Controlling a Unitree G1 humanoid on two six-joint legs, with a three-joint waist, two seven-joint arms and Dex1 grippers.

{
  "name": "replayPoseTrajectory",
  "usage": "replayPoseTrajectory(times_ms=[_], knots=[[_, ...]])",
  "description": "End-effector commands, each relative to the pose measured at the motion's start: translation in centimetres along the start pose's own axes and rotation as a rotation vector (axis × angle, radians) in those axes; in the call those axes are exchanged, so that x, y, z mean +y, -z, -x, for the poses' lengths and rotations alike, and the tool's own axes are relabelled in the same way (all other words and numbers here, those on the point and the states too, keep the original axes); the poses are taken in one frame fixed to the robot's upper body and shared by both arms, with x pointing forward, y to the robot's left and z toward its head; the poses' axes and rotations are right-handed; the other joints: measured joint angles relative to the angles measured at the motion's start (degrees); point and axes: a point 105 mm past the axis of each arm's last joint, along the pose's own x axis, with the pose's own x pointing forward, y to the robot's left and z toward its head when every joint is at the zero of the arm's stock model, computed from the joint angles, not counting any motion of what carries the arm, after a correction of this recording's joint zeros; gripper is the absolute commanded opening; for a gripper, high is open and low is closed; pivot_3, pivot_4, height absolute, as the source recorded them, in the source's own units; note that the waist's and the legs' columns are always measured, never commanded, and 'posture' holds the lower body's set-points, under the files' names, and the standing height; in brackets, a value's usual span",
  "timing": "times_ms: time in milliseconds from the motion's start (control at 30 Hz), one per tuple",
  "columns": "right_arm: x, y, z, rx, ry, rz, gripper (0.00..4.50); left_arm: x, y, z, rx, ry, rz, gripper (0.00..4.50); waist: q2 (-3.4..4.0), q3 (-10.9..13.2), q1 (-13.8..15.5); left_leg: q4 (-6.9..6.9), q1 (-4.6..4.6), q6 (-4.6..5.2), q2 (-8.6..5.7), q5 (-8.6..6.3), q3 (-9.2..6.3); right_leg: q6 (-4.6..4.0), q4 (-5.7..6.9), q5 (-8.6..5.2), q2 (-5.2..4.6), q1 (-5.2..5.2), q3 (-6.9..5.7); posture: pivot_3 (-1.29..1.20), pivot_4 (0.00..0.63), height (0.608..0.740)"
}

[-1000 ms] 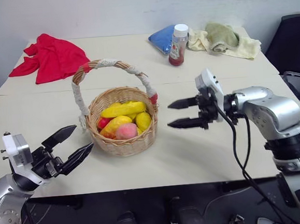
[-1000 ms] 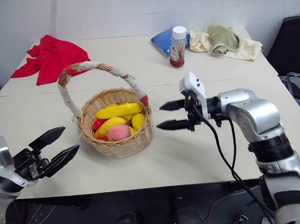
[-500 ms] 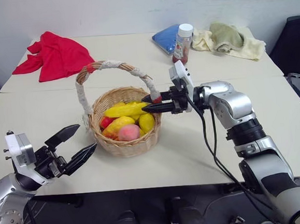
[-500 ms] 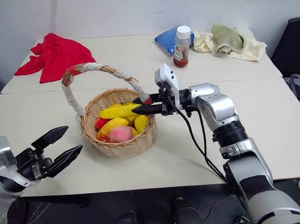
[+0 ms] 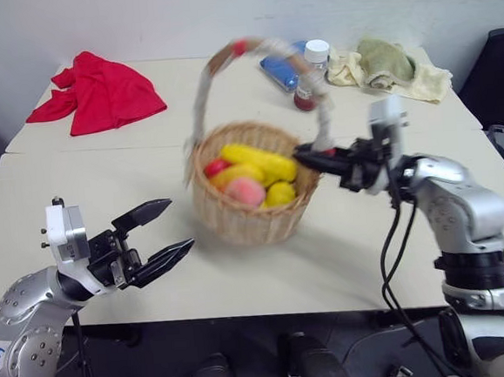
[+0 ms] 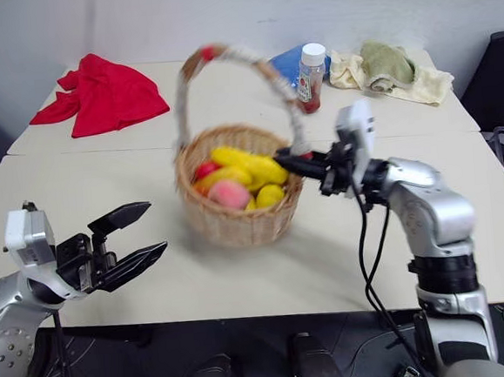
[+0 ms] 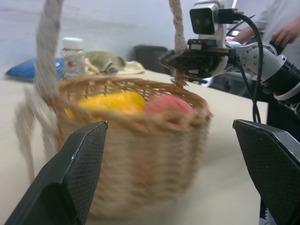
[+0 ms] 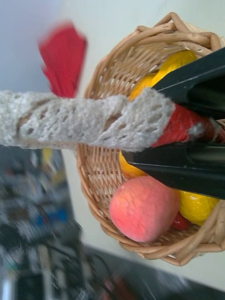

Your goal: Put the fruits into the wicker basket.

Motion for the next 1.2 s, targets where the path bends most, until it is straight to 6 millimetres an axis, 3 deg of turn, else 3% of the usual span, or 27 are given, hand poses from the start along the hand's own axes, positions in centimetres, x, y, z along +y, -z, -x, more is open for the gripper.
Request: replayPoseTrajectory(times_ms=[33, 133, 233, 400, 600, 767, 833, 967, 1033, 1133, 1200], knots=[[-2.5, -2.9, 4.6, -0.062, 0.271, 0.141, 0.17, 0.1, 0.2, -1.0, 0.003, 0.080, 0.016, 4.50, 0.00, 0.0, 0.1, 0.02, 0.01, 0.00, 0.00, 0.00, -0.01, 0.00, -0.02, 0.00, 0.02, 0.02, 0.00, 0.00, 0.150, 0.740], [-3.5, -2.6, 6.8, -0.022, 0.372, 0.187, 0.17, 0.4, 0.5, -1.5, 0.023, 0.125, 0.017, 4.50, 0.00, 0.0, 0.0, 0.01, 0.01, 0.02, -0.05, 0.01, 0.03, 0.04, -0.09, 0.02, 0.07, 0.03, 0.03, 0.00, 0.150, 0.740], [-5.9, -1.5, 9.3, 0.021, 0.533, 0.225, 0.17, 0.8, 0.6, -2.3, 0.031, 0.180, 0.001, 4.50, 0.00, 0.0, -0.4, 0.01, 0.02, 0.03, -0.06, 0.02, 0.13, 0.09, -0.12, 0.05, 0.13, 0.02, 0.10, 0.00, 0.150, 0.740], [-9.0, 1.6, 10.3, 0.050, 0.687, 0.197, 0.17, 0.4, 0.5, -4.0, 0.019, 0.250, -0.030, 4.50, 0.01, 0.0, -0.8, 0.02, 0.08, 0.08, -0.11, 0.05, 0.23, 0.11, -0.10, 0.07, 0.22, 0.03, 0.21, 0.00, 0.150, 0.740], [-9.4, 1.3, 10.7, 0.023, 0.715, 0.222, 2.14, 0.1, 1.2, -3.7, 0.046, 0.243, -0.010, 4.50, 0.02, 0.0, -1.4, -0.03, 0.11, 0.08, -0.02, 0.06, 0.23, 0.17, 0.02, 0.09, 0.23, 0.01, 0.35, 0.00, 0.150, 0.740], [-8.3, -0.3, 12.5, 0.017, 0.754, 0.302, 3.86, 0.1, 2.6, -2.5, 0.126, 0.243, -0.001, 4.50, 0.02, 0.0, -1.3, -0.02, 0.10, 0.08, -0.01, 0.06, 0.22, 0.18, 0.01, 0.09, 0.19, 0.02, 0.35, 0.00, 0.150, 0.740], [-7.0, -0.8, 14.0, 0.052, 0.737, 0.332, 4.45, 0.3, 2.9, -2.2, 0.141, 0.228, -0.009, 4.50, 0.05, 0.0, -0.7, 0.01, 0.10, 0.08, -0.04, 0.06, 0.22, 0.21, 0.02, 0.10, 0.16, 0.02, 0.35, 0.00, 0.150, 0.740], [-4.1, -0.2, 16.1, 0.200, 0.639, 0.387, 4.49, 1.4, 3.3, -1.4, 0.157, 0.145, -0.024, 4.50, 0.07, 0.0, 0.1, -0.01, 0.11, 0.09, -0.09, 0.07, 0.23, 0.28, -0.10, 0.10, 0.14, 0.08, 0.38, 0.00, 0.150, 0.740], [-2.3, 0.7, 16.4, 0.349, 0.508, 0.528, 4.49, 2.3, 3.4, -0.8, 0.159, 0.068, -0.017, 4.50, 0.07, 0.0, 0.1, 0.00, 0.12, 0.10, -0.08, 0.06, 0.22, 0.31, -0.17, 0.11, 0.14, 0.12, 0.38, 0.00, 0.150, 0.740], [1.9, 3.8, 15.5, 0.494, 0.182, 0.554, 4.49, 2.9, 4.1, 1.2, 0.270, 0.014, -0.143, 4.50, 0.06, 0.0, -0.3, -0.01, 0.17, 0.12, -0.09, 0.06, 0.29, 0.38, -0.25, 0.06, 0.17, 0.17, 0.42, 0.00, 0.150, 0.740], [3.5, 5.6, 14.9, 0.486, 0.077, 0.491, 4.49, 3.0, 4.6, 2.5, 0.328, -0.013, -0.182, 4.50, -0.02, 0.0, -1.0, -0.11, 0.48, 0.09, -0.01, 0.04, 0.40, 0.34, -0.30, -0.02, 0.29, 0.43, 0.51, 0.00, 0.150, 0.740]])
